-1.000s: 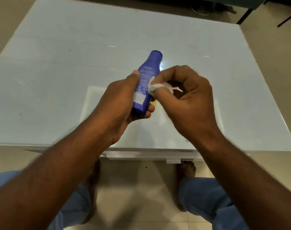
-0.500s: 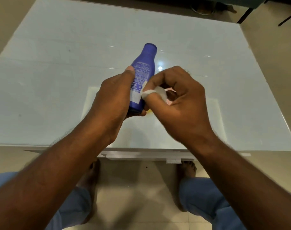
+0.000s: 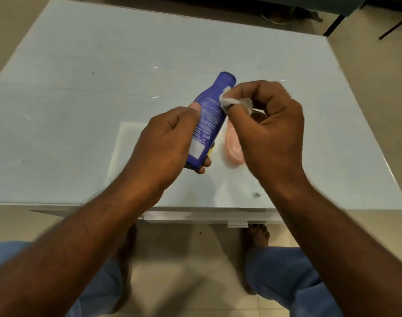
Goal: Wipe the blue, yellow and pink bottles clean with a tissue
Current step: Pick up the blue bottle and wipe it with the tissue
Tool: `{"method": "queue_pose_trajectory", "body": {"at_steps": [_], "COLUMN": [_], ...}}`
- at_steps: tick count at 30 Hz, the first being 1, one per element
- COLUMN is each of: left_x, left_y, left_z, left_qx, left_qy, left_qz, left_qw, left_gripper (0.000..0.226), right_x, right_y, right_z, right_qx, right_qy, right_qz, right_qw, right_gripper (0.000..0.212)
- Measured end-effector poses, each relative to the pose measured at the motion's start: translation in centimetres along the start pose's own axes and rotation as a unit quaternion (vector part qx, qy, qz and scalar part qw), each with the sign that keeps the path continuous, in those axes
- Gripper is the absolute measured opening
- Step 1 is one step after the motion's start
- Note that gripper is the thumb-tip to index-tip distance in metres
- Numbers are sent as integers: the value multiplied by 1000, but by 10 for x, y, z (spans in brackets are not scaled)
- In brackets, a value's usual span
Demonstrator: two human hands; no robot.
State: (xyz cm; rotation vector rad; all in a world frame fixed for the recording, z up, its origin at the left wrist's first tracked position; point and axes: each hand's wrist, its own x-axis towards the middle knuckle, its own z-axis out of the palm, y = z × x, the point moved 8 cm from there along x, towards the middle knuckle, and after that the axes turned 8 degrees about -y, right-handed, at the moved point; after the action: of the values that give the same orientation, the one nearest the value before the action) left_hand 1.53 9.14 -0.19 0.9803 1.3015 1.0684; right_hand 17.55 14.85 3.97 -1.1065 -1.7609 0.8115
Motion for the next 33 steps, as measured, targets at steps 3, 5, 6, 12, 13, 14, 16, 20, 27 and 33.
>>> {"method": "queue_pose_trajectory", "body": {"at_steps": [3, 5, 6, 12, 13, 14, 16, 20, 27, 33], "left_x": [-2, -3, -3, -1, -1, -1, 0, 2, 5, 6], "left_y": [1, 6, 8, 3, 3, 2, 0, -7, -11, -10], "left_z": [7, 6, 5, 5, 5, 5, 2, -4, -2, -10], "left_qx": [19, 41, 58, 70, 65, 58, 27, -31, -79, -36], "left_qy": [-18, -3, 6, -8, -5, -3, 12, 44, 25, 40], "left_qz": [-5, 22, 35, 20, 17, 13, -4, -34, -47, -35], "left_qw": [1000, 999, 998, 997, 998, 998, 1000, 998, 995, 998], "left_gripper": [30, 19, 20, 16, 16, 17, 19, 18, 17, 24], "right_x": [-3, -12, -16, 3, 3, 1, -7, -7, -3, -3], "right_y": [-4, -17, -24, 0, 2, 1, -9, -12, -4, -10], "right_z": [-5, 8, 14, -7, -9, -7, 5, 13, 5, 8], "right_qx": [-26, -56, -71, -40, -37, -33, -21, 9, -2, -68], "right_qy": [24, -9, -23, 18, 24, 18, -28, -50, -28, -57], "right_qz": [-8, -42, -61, 4, 4, -4, -36, -42, -17, -39], "right_qw": [999, 998, 995, 999, 999, 999, 999, 998, 999, 995], "right_gripper": [12, 5, 11, 11, 12, 12, 8, 8, 12, 29]}}
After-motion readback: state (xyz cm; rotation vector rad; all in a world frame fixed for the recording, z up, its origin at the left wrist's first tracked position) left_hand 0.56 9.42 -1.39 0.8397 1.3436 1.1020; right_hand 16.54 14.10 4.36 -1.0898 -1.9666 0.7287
